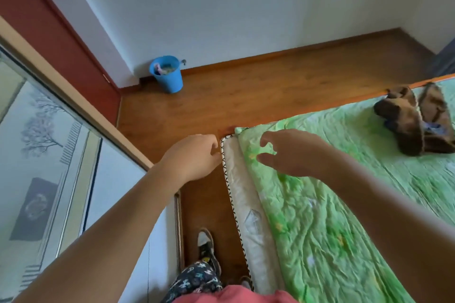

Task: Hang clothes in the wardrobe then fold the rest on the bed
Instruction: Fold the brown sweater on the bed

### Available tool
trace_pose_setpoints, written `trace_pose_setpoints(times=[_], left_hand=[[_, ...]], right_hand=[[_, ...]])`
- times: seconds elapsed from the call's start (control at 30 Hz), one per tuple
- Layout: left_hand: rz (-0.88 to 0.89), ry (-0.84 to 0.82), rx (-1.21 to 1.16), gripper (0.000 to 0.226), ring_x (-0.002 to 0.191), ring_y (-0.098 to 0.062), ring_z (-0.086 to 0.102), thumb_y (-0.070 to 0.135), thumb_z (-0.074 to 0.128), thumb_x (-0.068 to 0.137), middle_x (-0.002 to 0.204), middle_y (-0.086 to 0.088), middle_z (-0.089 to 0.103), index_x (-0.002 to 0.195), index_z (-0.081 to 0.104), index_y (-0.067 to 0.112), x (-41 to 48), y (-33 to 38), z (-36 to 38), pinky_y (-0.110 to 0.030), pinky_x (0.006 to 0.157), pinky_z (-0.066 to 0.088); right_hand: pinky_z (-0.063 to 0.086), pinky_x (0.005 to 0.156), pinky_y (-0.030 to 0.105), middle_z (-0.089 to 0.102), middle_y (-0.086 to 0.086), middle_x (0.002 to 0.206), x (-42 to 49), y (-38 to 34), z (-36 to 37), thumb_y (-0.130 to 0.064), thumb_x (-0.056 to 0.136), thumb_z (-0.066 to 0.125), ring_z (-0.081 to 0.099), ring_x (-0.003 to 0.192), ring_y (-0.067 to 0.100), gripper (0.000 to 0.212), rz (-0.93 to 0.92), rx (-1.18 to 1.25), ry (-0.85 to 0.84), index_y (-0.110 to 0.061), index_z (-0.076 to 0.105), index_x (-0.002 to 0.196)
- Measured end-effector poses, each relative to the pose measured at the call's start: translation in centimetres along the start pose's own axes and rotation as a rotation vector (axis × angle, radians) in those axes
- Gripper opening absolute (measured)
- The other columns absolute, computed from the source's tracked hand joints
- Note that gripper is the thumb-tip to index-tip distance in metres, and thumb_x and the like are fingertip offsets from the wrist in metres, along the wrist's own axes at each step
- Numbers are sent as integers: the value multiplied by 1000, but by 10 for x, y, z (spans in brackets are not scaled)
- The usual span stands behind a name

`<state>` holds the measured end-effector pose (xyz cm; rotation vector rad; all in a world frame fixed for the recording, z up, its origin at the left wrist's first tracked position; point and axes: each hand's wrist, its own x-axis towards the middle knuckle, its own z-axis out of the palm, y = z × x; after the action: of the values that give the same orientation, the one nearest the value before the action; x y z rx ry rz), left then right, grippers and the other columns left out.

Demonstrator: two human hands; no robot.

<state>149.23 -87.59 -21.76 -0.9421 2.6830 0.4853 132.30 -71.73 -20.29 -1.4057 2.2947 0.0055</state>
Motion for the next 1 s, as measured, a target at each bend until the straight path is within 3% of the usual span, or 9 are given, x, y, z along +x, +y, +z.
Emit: trace_pose_setpoints(times=[0.2, 0.5, 0.7, 1.0], left_hand=[[177, -64, 109, 21, 92, -20, 57, 39, 48, 95, 102, 5, 60, 106, 59, 25, 112, 15, -17, -42, 82, 52], [381, -170, 201, 27, 101, -23, 56, 39, 49, 95, 108, 2, 57, 115, 59, 24, 281, -13, -70, -36, 81, 46], [383, -163, 199, 31, 103, -20, 55, 42, 47, 95, 110, 6, 56, 120, 58, 28, 353, -42, -115, -37, 86, 49], [371, -106, 140, 36, 103, -13, 57, 47, 47, 98, 121, 10, 56, 131, 54, 34, 446, -91, -151, -39, 86, 56]], right_hand=[[52, 90, 37, 66, -6, 121, 42, 38, -16, -59, 97, 52, 62, 111, 22, 44, 205, 71, 38, -33, 55, 131], [51, 82, 34, 67, -6, 119, 179, 46, -56, -60, 96, 52, 64, 109, 22, 41, 431, 152, 79, -36, 56, 129], [54, 84, 37, 68, -1, 116, 250, 41, -93, -54, 93, 54, 65, 106, 26, 34, 460, 200, 85, -35, 59, 120], [53, 93, 42, 65, -2, 122, 367, 46, -131, -56, 94, 54, 61, 111, 24, 44, 406, 227, 22, -34, 55, 131]])
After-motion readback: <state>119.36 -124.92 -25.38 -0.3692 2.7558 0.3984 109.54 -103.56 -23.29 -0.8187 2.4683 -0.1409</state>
